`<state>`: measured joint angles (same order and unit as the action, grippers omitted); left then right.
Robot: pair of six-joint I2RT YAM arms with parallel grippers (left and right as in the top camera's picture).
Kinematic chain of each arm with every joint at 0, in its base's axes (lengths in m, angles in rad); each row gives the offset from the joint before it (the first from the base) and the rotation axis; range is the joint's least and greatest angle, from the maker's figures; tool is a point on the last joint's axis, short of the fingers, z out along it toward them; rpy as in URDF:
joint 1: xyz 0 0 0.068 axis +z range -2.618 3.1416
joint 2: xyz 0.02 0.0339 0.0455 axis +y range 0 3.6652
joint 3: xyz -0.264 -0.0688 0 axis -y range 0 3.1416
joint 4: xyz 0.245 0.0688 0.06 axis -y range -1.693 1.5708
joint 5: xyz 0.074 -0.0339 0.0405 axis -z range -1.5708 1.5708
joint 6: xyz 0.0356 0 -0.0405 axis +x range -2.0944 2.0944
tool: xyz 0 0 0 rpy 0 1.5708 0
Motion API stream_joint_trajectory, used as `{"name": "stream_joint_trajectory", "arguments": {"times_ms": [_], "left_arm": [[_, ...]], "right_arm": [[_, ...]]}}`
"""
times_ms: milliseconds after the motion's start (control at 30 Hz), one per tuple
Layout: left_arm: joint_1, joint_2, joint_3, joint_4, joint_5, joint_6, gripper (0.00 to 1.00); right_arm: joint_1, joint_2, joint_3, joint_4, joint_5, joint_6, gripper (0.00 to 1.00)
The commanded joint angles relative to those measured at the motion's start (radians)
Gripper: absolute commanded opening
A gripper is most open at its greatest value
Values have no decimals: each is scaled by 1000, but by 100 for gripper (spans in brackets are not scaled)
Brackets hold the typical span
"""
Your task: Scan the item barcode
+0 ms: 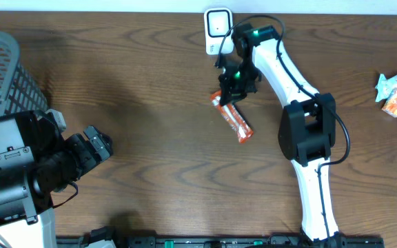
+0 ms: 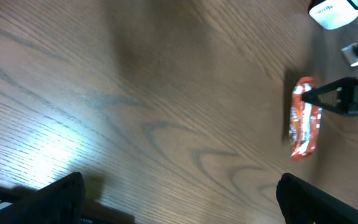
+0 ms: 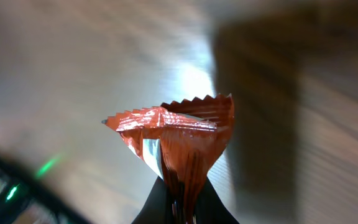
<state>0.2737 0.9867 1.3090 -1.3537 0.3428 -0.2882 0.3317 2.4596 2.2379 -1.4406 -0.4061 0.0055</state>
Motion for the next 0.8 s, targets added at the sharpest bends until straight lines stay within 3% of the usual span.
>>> {"name": "stream_joint_trajectory", "arguments": {"times_ms": [0, 133, 233, 400, 567, 700, 767], "left_arm": [[0, -1, 4, 0, 12, -2, 98], [0, -1, 4, 0, 12, -2, 98], [0, -1, 4, 0, 12, -2, 98], [0, -1, 4, 0, 12, -2, 98], [0, -1, 4, 0, 12, -2, 98], [0, -1, 4, 0, 12, -2, 98], [0, -1, 4, 0, 12, -2, 98]], "right_arm": [[14, -23, 132, -46, 341, 263, 1], [48, -32, 274, -157, 763, 491, 1], [94, -32, 283, -223, 1069, 624, 1], [156, -31, 102, -199, 1265, 754, 1], [219, -31, -134, -48, 1286, 777, 2], [277, -31, -164, -25, 1241, 786, 16], [303, -32, -155, -24, 1235, 784, 40]]}}
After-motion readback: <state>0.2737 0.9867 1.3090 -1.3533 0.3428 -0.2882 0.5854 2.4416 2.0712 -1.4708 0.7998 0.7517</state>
